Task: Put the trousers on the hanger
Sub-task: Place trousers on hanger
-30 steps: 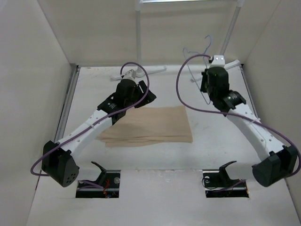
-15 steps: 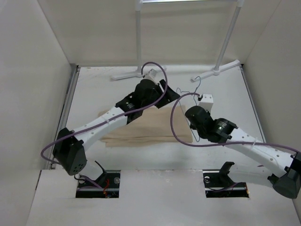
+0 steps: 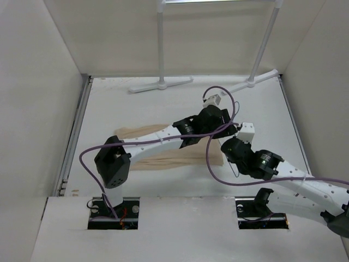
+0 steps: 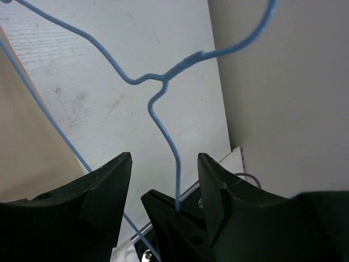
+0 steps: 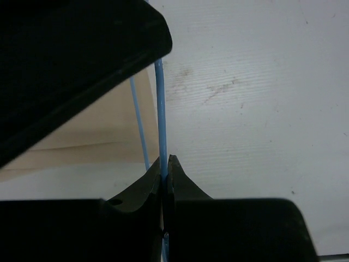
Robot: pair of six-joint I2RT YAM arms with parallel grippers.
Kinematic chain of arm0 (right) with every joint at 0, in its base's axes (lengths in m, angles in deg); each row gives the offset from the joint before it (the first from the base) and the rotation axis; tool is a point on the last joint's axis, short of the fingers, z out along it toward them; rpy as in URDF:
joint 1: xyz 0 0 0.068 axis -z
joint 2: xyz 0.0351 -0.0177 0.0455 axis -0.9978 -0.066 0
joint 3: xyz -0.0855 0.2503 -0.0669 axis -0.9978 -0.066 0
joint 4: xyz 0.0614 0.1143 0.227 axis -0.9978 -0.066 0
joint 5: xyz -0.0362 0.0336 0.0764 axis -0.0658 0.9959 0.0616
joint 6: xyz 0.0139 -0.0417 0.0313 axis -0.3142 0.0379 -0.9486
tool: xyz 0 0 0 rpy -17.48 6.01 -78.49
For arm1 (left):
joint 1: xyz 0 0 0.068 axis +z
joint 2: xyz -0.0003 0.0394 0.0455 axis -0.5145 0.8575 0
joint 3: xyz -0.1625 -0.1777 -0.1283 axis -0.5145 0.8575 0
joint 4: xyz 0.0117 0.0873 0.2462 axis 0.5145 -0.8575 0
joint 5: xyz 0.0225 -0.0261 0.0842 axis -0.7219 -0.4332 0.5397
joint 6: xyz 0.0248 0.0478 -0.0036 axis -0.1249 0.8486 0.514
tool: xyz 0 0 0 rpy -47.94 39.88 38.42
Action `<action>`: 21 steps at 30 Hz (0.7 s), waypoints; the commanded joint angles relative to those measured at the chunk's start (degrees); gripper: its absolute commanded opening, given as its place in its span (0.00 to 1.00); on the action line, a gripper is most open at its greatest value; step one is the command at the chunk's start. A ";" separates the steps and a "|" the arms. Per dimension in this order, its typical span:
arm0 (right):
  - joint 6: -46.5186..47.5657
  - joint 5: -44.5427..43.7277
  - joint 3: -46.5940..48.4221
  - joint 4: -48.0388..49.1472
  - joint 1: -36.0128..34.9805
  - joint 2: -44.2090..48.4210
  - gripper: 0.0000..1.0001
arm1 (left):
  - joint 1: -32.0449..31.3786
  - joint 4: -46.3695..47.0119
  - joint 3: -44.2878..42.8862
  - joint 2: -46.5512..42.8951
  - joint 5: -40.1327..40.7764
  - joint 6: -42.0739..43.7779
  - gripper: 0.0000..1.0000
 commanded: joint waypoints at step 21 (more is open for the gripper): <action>2.68 -1.93 -0.63 -3.25 0.14 5.51 0.00 | -2.83 11.02 -1.86 4.25 5.54 2.14 0.01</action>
